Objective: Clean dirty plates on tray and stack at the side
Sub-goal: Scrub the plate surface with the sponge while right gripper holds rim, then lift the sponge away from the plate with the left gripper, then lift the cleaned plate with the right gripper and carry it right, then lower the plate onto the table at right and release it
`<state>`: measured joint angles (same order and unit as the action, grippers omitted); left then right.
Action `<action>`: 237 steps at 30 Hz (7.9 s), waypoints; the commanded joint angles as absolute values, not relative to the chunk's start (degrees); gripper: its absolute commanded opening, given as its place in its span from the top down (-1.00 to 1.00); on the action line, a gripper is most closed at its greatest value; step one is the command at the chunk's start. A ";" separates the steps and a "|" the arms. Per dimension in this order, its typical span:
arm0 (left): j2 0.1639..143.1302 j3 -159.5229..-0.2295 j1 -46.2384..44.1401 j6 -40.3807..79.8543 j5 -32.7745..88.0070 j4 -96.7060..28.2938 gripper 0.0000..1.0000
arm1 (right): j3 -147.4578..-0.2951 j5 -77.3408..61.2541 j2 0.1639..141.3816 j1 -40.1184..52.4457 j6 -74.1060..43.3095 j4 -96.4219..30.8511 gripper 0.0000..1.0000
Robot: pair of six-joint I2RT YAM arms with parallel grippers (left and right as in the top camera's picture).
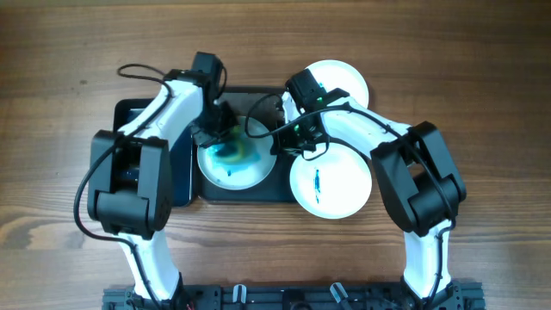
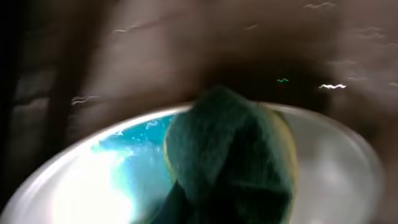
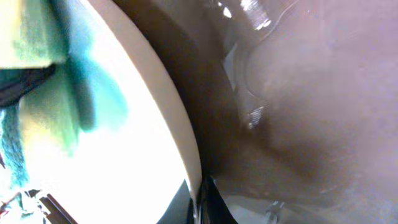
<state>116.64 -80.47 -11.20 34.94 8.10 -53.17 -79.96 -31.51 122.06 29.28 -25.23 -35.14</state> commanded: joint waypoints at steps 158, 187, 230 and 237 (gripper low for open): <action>108.44 -96.38 -0.95 27.62 3.36 -69.47 0.92 | -80.62 61.84 98.21 58.48 -25.39 -53.58 0.91; 108.44 -96.38 -1.85 27.64 3.55 -71.42 0.92 | -80.62 42.13 95.66 60.64 -24.16 -51.31 0.91; 108.44 -96.38 -10.39 27.83 3.33 -68.77 0.92 | -73.73 -5.26 104.42 -19.16 -18.28 -52.82 0.92; 108.44 -96.38 -10.39 27.83 3.33 -68.53 0.92 | -73.76 -1.19 106.87 -20.03 -21.06 -52.03 0.90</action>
